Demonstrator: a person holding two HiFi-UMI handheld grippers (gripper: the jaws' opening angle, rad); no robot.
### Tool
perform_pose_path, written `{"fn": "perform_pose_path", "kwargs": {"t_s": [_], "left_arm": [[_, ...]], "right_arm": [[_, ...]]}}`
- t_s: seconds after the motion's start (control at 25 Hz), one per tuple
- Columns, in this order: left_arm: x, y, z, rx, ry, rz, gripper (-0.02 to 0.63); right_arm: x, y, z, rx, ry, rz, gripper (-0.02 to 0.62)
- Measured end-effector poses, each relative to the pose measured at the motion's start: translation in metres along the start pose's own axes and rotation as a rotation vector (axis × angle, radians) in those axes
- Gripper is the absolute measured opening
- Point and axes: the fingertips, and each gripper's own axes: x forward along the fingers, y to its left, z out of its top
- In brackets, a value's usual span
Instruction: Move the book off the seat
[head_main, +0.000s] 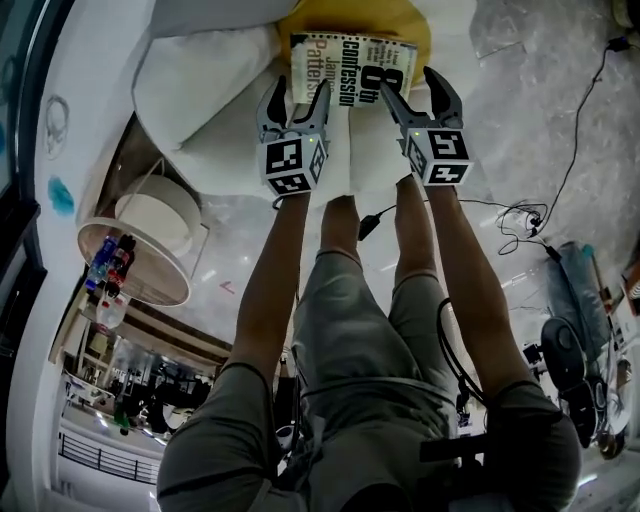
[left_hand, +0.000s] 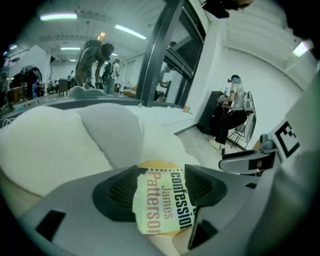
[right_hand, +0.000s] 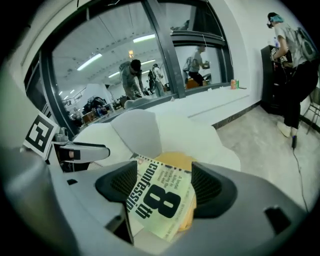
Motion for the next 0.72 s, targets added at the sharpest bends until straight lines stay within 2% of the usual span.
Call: {"fn": "perform_pose_path", "kwargs": {"t_s": [0.28, 0.6, 0.72], "left_arm": [[0.037, 0.029, -0.045, -0.023, 0.104, 0.053, 0.307], [0.070, 0.044, -0.087, -0.093, 0.263, -0.003, 0.311], [0.075, 0.051, -0.091, -0.128, 0.272, -0.009, 0.350]], "right_arm": [[0.031, -0.021, -0.047, 0.027, 0.106, -0.001, 0.330], [0.051, -0.035, -0.082, 0.096, 0.204, -0.009, 0.335], [0.055, -0.037, -0.087, 0.113, 0.215, -0.022, 0.342]]}}
